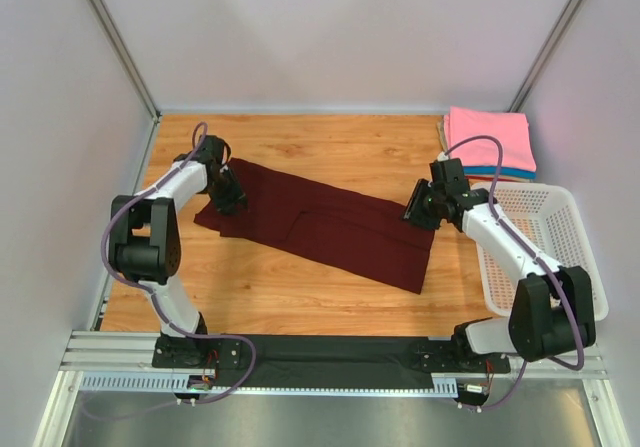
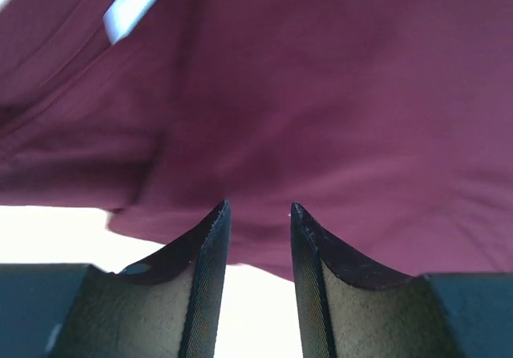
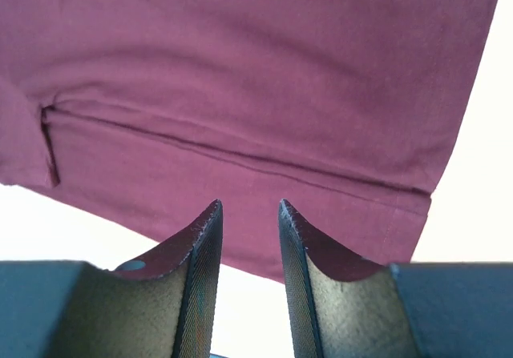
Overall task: Fold and stack the t-shirts
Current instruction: Fold the tshirt
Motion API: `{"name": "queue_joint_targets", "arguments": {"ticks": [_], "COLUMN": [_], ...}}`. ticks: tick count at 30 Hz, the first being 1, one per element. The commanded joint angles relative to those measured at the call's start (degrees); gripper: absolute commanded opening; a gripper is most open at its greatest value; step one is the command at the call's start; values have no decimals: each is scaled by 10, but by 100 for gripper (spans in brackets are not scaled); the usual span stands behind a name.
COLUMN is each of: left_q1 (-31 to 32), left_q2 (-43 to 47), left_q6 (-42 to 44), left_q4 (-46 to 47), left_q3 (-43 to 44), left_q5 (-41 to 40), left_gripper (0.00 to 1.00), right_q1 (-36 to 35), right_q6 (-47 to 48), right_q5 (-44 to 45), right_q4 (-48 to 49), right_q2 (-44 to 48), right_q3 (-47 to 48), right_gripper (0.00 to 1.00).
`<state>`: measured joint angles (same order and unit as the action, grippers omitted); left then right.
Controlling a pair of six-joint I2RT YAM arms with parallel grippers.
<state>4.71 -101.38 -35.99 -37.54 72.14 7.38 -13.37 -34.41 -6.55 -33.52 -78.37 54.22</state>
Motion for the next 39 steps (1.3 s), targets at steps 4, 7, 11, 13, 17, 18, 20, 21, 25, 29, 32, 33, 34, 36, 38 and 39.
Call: {"name": "queue_joint_targets", "arguments": {"ticks": [4,7,11,13,17,18,20,21,25,29,32,33,34,36,38,39], "left_q1": [-4,-6,-11,-15,-31,-37,-43,-43,-43,-42,-13,1,33,90,136,160], "left_q2": [-56,-100,-217,-254,-364,-379,-394,-385,-217,-73,15,33,67,100,144,154], "left_q6": [-31,-29,-14,-9,-5,-6,-1,0,13,18,20,21,15,4,-40,-53], "left_q4": [-1,-34,-89,-116,-170,-177,-170,-153,-55,0,16,15,19,67,106,154], "left_q3": [12,63,189,286,479,550,593,591,418,227,135,117,96,19,-56,-78], "left_q5": [-62,-111,-150,-142,-101,-81,-5,12,41,36,39,40,40,70,81,84], "left_gripper": [43,44,38,41,43,43,43,43,46,47,47,47,47,42,38,31], "right_q1": [-3,-3,-3,-5,-20,-28,-41,-56,-82,-105,-109,-109,-109,-111,-109,-109], "right_q6": [13,10,1,-1,3,6,15,22,15,8,7,8,8,13,15,15], "right_q5": [-27,-31,-31,-29,0,4,8,23,32,34,36,45,49,55,58,61], "right_q4": [4,2,-7,-11,-29,-31,-37,-43,-38,-30,-50,-57,-76,-95,-126,-137], "right_q2": [40,50,75,86,110,110,103,98,86,96,119,127,145,168,207,223], "right_q3": [-14,-17,-19,-19,-24,-27,-41,-46,-76,-93,-88,-86,-84,-80,-77,-75], "right_gripper": [36,36,38,38,38,39,39,38,38,38,36,35,35,31,25,23]}}
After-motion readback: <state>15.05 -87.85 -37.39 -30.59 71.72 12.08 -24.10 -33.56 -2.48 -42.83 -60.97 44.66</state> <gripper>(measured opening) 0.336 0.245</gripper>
